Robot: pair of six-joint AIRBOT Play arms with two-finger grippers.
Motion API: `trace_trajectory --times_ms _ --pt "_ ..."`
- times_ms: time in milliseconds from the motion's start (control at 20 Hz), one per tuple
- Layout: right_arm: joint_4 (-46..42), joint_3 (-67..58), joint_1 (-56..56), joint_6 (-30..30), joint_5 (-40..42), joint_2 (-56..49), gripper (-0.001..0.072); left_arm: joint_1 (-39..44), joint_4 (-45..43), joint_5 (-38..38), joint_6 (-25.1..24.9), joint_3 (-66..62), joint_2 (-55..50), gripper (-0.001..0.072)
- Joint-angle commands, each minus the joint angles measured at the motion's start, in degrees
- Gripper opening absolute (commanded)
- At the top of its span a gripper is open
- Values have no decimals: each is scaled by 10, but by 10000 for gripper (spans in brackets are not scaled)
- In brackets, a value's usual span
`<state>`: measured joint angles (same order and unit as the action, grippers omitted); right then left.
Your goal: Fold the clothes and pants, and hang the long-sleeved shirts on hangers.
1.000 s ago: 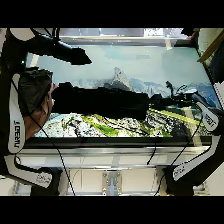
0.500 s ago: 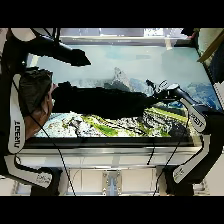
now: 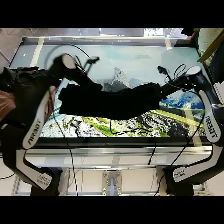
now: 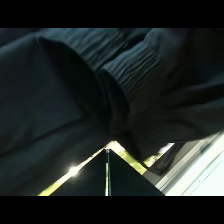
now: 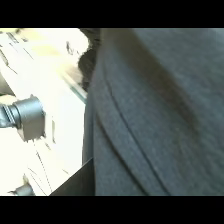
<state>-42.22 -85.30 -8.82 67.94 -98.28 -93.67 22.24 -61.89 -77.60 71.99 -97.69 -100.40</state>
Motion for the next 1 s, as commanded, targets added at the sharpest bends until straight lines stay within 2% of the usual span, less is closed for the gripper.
trace_trajectory --times_ms 0,100,200,350,550,750,950 --pt "-65 -51 -9 76 -45 61 33 95 -11 74 -11 17 -59 6" --pt "-66 -100 -8 122 -57 74 33 139 -32 116 -5 17 -90 6" --pt "-73 -150 1 157 -58 75 33 169 -43 177 22 17 -114 6" --pt "-132 -188 43 181 -57 75 33 182 -45 219 28 16 -124 6" --pt "-247 -188 119 232 -28 60 33 141 -102 157 28 15 -78 6" --pt "-258 -188 196 309 90 32 33 73 -188 82 28 15 20 6" --pt "-258 -188 292 354 165 -24 32 -4 -193 70 41 15 133 6"
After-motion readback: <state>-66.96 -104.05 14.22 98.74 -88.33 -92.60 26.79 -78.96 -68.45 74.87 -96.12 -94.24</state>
